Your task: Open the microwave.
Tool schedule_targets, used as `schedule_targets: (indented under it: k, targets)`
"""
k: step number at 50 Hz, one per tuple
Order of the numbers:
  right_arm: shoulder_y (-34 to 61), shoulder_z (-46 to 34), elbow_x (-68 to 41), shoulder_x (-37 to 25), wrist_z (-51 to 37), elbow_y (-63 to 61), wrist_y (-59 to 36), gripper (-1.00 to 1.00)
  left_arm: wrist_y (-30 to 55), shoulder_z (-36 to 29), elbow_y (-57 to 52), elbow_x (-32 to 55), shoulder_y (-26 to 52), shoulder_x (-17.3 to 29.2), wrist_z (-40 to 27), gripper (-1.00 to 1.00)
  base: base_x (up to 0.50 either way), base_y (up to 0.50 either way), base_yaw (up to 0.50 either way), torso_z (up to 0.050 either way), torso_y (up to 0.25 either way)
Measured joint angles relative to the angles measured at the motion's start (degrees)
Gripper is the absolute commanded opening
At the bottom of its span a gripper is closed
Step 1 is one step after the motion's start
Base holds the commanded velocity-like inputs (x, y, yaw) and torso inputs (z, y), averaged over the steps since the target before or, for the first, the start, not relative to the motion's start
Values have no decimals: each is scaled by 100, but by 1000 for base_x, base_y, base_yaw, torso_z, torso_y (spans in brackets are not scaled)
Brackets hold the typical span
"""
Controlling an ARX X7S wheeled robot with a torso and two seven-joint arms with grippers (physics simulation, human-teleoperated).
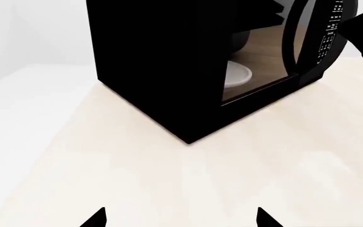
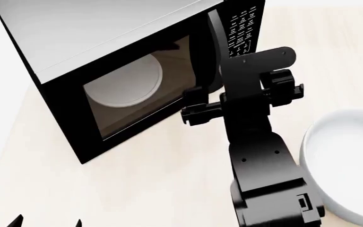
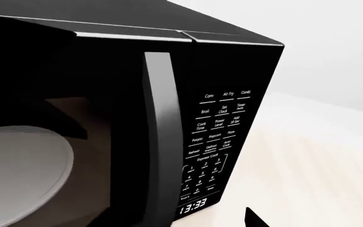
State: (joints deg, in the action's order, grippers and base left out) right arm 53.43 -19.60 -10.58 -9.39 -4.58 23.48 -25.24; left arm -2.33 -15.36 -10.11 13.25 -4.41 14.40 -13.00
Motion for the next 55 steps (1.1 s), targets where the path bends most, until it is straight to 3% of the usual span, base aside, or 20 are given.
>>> schedule_targets:
  k: [37,38,55]
  targets:
    - [788,-199,41,446,71,1999,928,100,-35,-98,4,38,12,63,-71,100,0,0,0,0,0]
    - [796,-205,39,450,71,2022,939,-100,-35,-101,3,39,12,64,-73,100,0,0,0,0,0]
    - [535,-198,6,310,-25,1504,763,-100,-60,-139,0,47,10,93,-109,100,0,0,0,0,0]
